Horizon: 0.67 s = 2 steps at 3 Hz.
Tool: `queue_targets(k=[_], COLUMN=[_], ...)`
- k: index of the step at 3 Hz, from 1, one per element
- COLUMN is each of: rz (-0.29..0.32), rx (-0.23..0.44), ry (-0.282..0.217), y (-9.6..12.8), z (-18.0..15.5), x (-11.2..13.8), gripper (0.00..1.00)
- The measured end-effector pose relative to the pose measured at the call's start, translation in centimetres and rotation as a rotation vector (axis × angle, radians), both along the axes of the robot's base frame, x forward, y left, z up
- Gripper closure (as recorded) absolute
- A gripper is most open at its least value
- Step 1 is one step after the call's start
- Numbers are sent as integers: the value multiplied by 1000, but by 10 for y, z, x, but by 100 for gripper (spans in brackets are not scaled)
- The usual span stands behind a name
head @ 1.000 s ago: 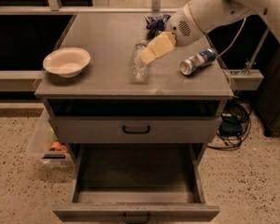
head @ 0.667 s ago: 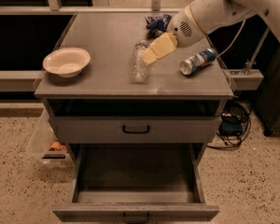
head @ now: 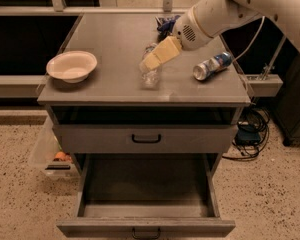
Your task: Place water bottle into middle drawer
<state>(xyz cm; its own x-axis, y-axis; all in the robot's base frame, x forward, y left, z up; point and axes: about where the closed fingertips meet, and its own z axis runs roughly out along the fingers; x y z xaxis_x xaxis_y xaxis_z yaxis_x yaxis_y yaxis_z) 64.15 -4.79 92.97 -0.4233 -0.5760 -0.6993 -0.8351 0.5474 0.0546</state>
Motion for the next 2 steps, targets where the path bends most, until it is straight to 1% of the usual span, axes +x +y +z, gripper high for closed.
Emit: queue_targets(k=[1, 2], rz=[-40, -51], rx=[-25, -44], ry=[-5, 0], y=[3, 11], z=[-6, -11], x=[13, 27], gripper=[0, 0])
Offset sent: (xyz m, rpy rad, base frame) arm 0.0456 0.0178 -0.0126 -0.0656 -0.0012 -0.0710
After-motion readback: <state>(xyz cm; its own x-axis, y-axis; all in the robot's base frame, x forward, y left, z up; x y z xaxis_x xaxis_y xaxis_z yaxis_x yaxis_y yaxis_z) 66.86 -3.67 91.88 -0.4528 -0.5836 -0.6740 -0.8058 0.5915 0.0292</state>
